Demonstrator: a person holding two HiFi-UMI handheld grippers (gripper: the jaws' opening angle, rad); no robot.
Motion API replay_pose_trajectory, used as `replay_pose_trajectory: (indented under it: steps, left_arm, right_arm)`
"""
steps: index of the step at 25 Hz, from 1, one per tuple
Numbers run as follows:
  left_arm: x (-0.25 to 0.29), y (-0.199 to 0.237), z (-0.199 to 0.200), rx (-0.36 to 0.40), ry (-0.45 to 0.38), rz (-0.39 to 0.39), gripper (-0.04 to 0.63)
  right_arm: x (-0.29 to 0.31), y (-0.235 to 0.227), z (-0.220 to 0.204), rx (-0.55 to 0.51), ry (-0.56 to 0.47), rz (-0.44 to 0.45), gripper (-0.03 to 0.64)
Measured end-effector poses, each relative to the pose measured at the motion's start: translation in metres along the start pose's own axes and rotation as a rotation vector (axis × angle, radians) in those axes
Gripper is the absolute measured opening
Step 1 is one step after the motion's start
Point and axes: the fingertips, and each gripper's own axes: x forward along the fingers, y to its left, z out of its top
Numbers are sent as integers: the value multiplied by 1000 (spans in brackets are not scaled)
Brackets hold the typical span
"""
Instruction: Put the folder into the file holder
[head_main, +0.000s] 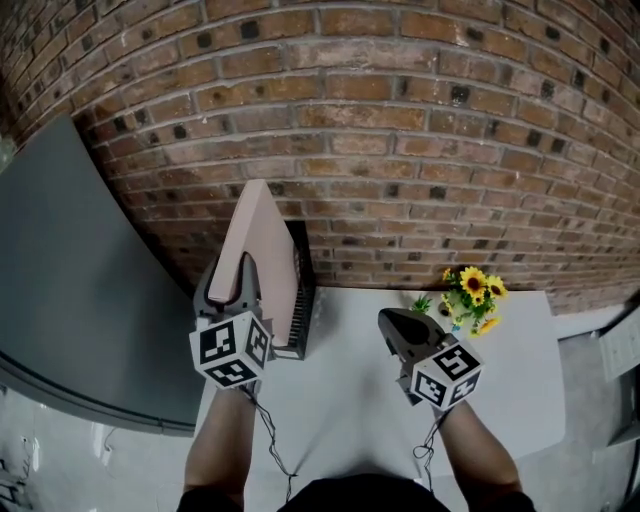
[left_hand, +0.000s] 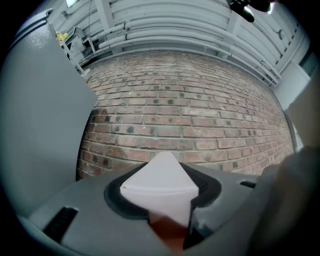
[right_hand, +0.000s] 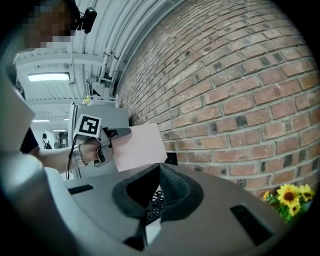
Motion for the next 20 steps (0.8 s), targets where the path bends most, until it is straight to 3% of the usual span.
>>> replay_pose_trajectory:
  steps: [5,10,20]
  left_arm:
    - [12,-1,-10,10,-3,-10,179]
    - [22,2,-31,-27,33,-11,179]
    - [29,-2,-84,-13,97,-13,181]
  right_arm:
    - [4,-4,-4,6,9,-19,3]
    - [7,-6,-9,15,17,-33,3]
    - [12,-11,-15,26,34,-50,3]
